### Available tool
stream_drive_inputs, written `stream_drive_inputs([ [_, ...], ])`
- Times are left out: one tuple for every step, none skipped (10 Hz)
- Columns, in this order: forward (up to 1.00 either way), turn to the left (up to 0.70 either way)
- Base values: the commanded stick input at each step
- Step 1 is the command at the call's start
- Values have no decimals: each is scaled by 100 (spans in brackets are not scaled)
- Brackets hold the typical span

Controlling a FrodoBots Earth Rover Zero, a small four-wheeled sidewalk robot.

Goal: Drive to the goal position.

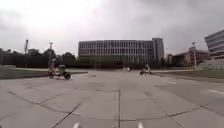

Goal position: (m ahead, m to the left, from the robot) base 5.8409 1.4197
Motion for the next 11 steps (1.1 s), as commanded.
stream_drive_inputs([
  [50,0],
  [50,0],
  [50,0],
  [50,0],
  [50,0],
  [50,0],
  [50,2],
  [50,5],
  [50,21],
  [50,25],
  [50,25],
])
